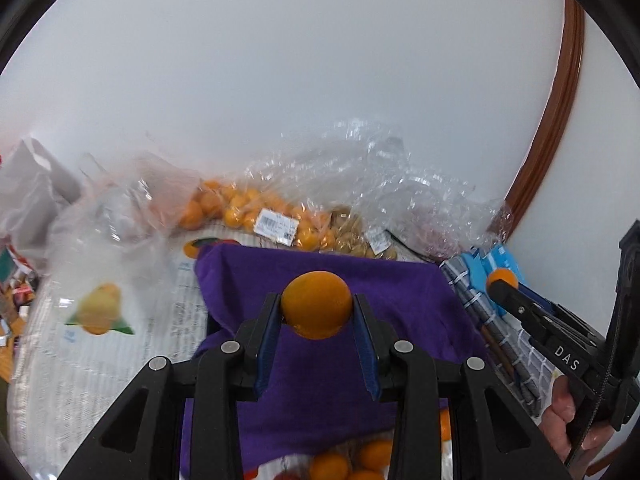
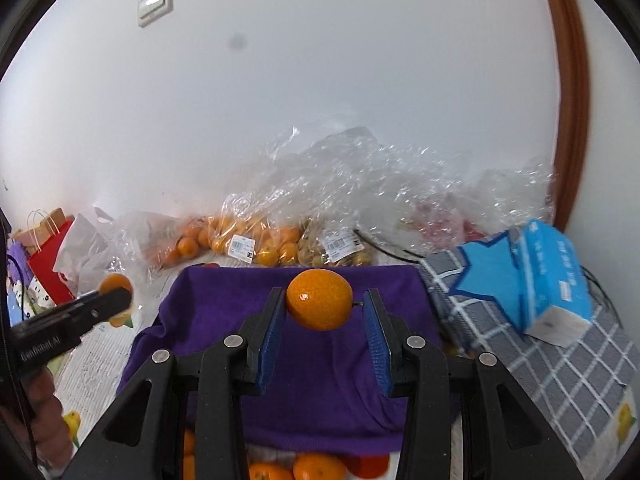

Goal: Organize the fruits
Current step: 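Carry both oranges over the purple towel and open both tools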

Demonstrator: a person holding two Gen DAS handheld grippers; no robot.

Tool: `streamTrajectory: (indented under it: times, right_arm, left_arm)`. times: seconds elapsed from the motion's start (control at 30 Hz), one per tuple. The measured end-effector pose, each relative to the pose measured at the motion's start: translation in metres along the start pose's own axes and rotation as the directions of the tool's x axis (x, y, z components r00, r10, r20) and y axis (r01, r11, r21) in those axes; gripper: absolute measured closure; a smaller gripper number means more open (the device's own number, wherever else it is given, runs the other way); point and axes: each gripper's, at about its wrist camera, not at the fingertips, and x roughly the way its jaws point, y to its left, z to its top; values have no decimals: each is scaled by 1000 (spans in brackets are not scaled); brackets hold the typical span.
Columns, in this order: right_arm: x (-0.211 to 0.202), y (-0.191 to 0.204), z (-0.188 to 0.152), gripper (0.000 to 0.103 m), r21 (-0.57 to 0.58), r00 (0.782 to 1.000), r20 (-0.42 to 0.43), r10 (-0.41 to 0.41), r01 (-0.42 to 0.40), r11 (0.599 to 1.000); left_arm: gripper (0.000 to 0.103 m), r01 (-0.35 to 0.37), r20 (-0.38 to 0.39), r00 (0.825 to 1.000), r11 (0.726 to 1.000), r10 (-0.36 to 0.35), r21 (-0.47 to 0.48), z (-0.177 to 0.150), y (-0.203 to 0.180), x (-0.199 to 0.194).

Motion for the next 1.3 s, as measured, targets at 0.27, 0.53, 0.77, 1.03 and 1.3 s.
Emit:
streamTrajectory:
  times: [0.27,0.53,0.77,1.03,1.3]
  right_arm:
    - [43,-19,-22,64,9,997,-64,-43,44,999]
    - [80,-25,-43,64,34,982,-187,-28,35,999]
    - [94,-23,-51,64,26,972,-234,-19,26,999]
    - [97,-19,-57,63,5,967,-253,-32,35,999]
    - [94,-19,-58,61,-5,968,-249,-35,35,999]
  left_arm:
    - [69,-18,-106,994,1000,19,12,-26,7,51]
    - [69,-1,-191,982,1000,-1,-12,-36,16,70]
    - [69,-51,-193,980,999,53,14,-39,20,76]
    - [69,-66,-196,978,997,74,50,-40,15,80]
    - [69,-101,-191,974,988,123,118,-43,7,85]
